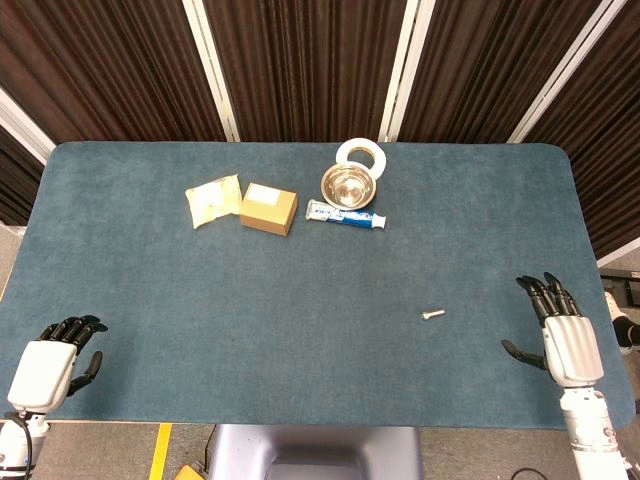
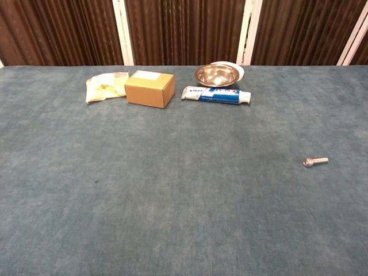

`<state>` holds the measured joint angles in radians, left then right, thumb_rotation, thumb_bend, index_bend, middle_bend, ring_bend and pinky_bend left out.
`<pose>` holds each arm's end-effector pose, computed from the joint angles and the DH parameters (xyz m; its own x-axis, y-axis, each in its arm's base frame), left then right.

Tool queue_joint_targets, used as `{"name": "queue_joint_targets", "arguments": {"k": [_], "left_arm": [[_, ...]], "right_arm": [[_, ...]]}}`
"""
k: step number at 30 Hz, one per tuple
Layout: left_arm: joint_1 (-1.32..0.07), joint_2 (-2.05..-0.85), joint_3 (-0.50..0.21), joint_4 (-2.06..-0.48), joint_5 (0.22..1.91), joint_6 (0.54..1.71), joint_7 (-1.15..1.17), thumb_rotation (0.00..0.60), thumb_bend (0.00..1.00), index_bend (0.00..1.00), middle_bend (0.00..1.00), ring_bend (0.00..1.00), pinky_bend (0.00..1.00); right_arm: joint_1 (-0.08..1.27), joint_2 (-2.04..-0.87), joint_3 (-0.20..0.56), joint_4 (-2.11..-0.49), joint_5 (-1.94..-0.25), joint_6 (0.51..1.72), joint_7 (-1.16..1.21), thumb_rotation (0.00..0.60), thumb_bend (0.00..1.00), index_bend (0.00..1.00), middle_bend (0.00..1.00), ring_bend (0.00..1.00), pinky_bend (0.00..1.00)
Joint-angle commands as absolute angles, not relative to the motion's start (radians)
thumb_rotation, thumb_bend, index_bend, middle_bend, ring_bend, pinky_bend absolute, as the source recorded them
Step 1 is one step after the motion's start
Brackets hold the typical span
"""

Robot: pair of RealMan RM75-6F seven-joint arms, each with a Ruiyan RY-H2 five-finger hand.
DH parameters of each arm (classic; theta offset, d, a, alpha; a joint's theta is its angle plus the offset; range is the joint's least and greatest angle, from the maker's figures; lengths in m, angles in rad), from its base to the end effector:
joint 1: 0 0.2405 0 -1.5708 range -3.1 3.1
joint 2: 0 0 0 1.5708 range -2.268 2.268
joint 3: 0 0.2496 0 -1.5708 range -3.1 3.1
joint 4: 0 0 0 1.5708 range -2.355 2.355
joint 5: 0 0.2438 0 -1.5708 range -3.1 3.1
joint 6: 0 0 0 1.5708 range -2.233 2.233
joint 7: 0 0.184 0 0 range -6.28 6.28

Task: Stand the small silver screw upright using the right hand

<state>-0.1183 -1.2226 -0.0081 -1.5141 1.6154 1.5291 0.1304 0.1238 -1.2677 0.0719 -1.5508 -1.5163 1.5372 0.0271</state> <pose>-0.3014 0.2228 0.0927 0.5111 -0.0330 0.8589 0.8472 -0.1492 -0.5099 -0.2957 -0.2394 0.0943 0.2826 0.0753 0.9563 -0.9557 -0.0638 0.2874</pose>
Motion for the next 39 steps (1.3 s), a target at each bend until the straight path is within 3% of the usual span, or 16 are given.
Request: {"name": "queue_joint_targets", "arguments": {"k": [1, 9, 12, 14, 19, 25, 30, 39], "left_arm": [[-0.118, -1.221, -0.007, -1.517, 1.619, 1.533, 0.126, 0.6, 0.45, 0.35, 0.29, 0.28, 0.38], [-0.115, -1.217, -0.007, -1.52, 1.628, 1.544, 0.117, 0.6, 0.45, 0.35, 0.29, 0.28, 0.38], [-0.115, -1.216, -0.012, -1.512, 1.62, 1.546, 0.103, 0.6, 0.45, 0.36, 0.29, 0.28, 0.38], [-0.114, -1.216, -0.014, -1.511, 1.611, 1.542, 0.097, 0.6, 0.45, 0.36, 0.29, 0.28, 0.38], [-0.108, -1.207, -0.013, -1.524, 1.618, 1.556, 0.098, 0.6, 0.45, 0.36, 0.29, 0.28, 0.38], [-0.107, -1.207, -0.013, -1.526, 1.614, 1.552, 0.108, 0.6, 0.45, 0.36, 0.29, 0.28, 0.38], [-0.109, -1.207, -0.014, -1.524, 1.611, 1.548, 0.104, 0.6, 0.45, 0.36, 0.3, 0.28, 0.38], [-0.108, -1.206, -0.012, -1.523, 1.619, 1.554, 0.097, 0.6, 0.45, 0.36, 0.3, 0.28, 0.38]], "right_arm": [[0.122, -1.267, 0.073, -1.553, -1.513, 1.534, 0.029, 0.6, 0.22, 0.26, 0.25, 0.14, 0.28], [0.121, -1.256, 0.076, -1.572, -1.502, 1.514, 0.041, 0.6, 0.22, 0.29, 0.27, 0.17, 0.28], [0.126, -1.253, 0.074, -1.58, -1.494, 1.493, 0.011, 0.6, 0.22, 0.38, 0.52, 0.49, 0.38], [0.136, -1.252, 0.075, -1.583, -1.483, 1.467, -0.006, 0.6, 0.22, 0.41, 0.66, 0.65, 0.5], [0.208, -1.241, 0.077, -1.594, -1.439, 1.312, -0.077, 0.6, 0.24, 0.5, 0.85, 0.83, 0.71], [0.29, -1.283, 0.081, -1.562, -1.424, 1.189, -0.168, 0.6, 0.34, 0.53, 0.89, 0.91, 0.8], [0.342, -1.344, 0.086, -1.49, -1.415, 1.121, -0.178, 0.6, 0.42, 0.55, 0.9, 0.92, 0.81], [0.397, -1.43, 0.085, -1.365, -1.389, 1.041, -0.149, 0.6, 0.45, 0.57, 0.92, 0.94, 0.83]]}}
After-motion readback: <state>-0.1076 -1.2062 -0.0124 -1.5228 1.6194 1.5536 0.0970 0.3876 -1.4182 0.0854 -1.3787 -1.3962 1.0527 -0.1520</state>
